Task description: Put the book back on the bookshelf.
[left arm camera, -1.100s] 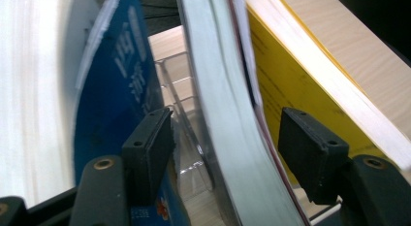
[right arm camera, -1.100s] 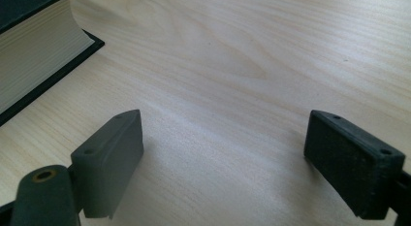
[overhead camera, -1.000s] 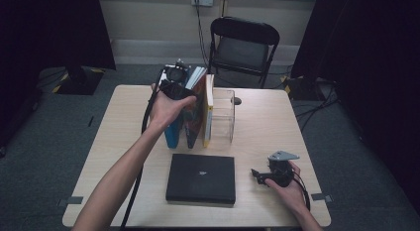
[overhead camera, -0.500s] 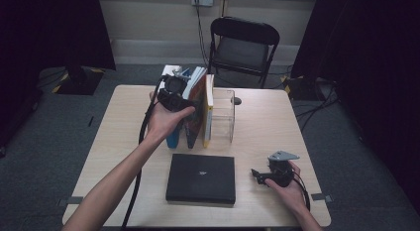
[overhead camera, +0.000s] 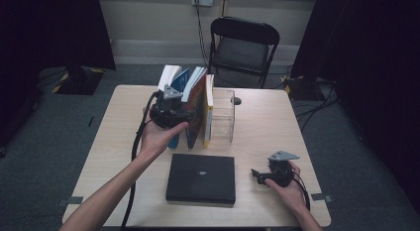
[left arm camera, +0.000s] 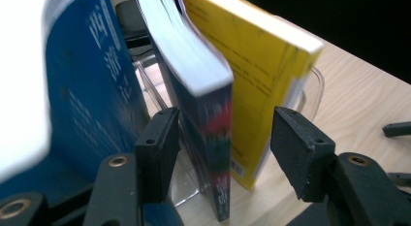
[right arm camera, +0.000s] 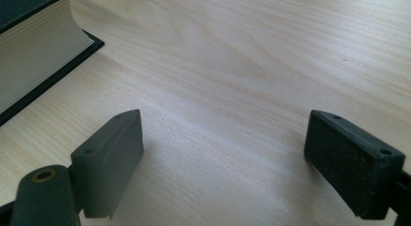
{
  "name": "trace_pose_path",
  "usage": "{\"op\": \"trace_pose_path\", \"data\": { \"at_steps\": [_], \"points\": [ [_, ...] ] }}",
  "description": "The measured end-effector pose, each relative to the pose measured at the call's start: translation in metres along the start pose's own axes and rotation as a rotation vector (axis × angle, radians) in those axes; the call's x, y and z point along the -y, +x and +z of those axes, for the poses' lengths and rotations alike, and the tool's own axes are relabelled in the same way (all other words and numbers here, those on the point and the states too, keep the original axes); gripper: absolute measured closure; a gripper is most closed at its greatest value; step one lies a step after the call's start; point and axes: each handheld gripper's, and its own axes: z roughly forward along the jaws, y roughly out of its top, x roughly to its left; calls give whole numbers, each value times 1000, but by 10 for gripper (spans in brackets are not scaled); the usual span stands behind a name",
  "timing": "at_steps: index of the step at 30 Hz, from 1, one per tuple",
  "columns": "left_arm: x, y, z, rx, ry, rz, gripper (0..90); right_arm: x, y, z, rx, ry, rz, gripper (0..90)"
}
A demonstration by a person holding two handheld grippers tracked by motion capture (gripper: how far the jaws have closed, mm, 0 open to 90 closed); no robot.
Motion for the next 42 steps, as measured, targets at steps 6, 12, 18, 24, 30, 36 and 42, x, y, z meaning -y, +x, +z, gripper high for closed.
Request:
{"op": "trace_pose_path", "data": {
  "at_steps": [6, 12, 18, 24, 30, 36, 42],
  "points": [
    [21, 9, -8, 29, -42, -26, 502, 0, 0, 0, 1, 0, 0, 139],
    [55, 17, -2, 39, 25, -39, 510, -1, 1, -1, -1, 10, 1, 140],
    [92, 18, 2, 61, 75, -67, 503, -7, 9, -2, -31, 51, -14, 148],
    [123, 8, 5, 99, 123, -78, 509, -17, 26, -13, -86, -9, -18, 162],
    [146, 4, 0, 141, 188, -93, 474, -25, 53, -23, -164, -52, -42, 162],
    [161, 5, -7, 144, 200, -115, 458, -48, 75, -11, -211, -49, -83, 182],
    [166, 15, 3, 157, 190, -145, 425, -52, 102, -4, -278, -52, -104, 151]
  ]
}}
